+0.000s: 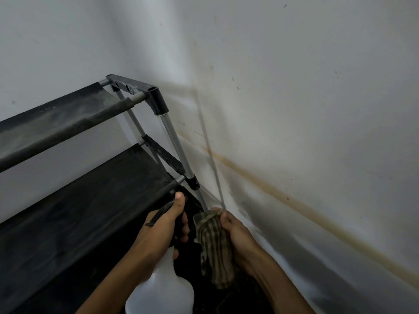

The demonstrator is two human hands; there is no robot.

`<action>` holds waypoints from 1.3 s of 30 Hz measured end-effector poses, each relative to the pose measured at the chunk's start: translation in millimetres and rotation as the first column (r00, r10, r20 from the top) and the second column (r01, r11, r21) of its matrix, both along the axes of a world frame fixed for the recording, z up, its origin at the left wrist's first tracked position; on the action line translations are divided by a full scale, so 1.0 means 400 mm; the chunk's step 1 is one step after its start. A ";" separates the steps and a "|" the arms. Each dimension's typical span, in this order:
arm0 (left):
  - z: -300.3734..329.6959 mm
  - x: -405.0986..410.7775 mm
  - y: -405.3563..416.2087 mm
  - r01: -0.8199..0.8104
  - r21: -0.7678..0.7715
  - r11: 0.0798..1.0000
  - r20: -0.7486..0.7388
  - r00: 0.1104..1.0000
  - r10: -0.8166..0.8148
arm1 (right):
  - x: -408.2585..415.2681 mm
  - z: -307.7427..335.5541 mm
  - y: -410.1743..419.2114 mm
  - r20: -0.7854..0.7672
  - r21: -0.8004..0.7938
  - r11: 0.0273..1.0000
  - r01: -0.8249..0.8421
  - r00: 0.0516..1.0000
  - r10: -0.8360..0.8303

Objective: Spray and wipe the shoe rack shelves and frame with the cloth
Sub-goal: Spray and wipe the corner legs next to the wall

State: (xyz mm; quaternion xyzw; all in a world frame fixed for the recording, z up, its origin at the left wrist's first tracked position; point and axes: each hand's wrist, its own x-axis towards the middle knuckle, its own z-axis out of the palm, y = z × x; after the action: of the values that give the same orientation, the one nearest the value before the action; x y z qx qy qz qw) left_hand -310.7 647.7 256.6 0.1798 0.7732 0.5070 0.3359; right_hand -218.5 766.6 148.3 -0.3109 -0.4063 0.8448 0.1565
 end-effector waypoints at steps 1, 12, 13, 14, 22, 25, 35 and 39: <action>0.000 0.001 -0.002 0.016 -0.001 1.000 0.003 1.000 -0.016 | -0.001 0.001 0.002 -0.014 0.006 1.000 -0.005 1.000 0.005; 0.023 0.007 -0.002 0.010 0.032 0.999 -0.074 0.997 -0.008 | -0.155 0.150 -0.001 -0.201 0.614 0.647 0.451 0.883 -0.425; 0.020 0.006 -0.005 0.017 0.031 0.999 -0.079 0.997 -0.014 | -0.175 0.155 -0.006 -0.215 0.695 0.551 0.462 0.865 -0.454; 0.018 0.006 -0.008 0.019 0.029 0.999 -0.084 0.996 -0.016 | -0.191 0.153 -0.012 -0.216 0.762 0.463 0.453 0.852 -0.477; 0.006 -0.001 -0.030 0.028 0.031 0.999 -0.137 0.990 -0.024 | -0.163 -0.032 -0.045 0.077 0.906 0.380 0.188 0.809 -0.583; 0.004 -0.006 -0.036 0.021 0.018 1.000 -0.126 0.992 -0.019 | -0.128 -0.087 -0.045 0.158 0.885 0.447 0.133 0.816 -0.557; -0.031 -0.023 -0.033 -0.038 0.021 0.999 -0.080 0.996 0.039 | -0.071 -0.110 -0.041 0.265 0.214 0.927 0.309 0.895 -0.359; -0.019 -0.011 -0.037 -0.012 -0.005 1.000 -0.092 0.996 0.012 | -0.032 -0.099 -0.034 0.158 -0.501 0.837 0.221 0.974 -0.163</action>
State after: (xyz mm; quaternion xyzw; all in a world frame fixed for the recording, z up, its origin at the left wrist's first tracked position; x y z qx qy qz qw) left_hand -315.3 632.9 249.0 0.1973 0.7904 0.4979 0.2973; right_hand -231.2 752.9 108.8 -0.4261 -0.1403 0.8843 0.1293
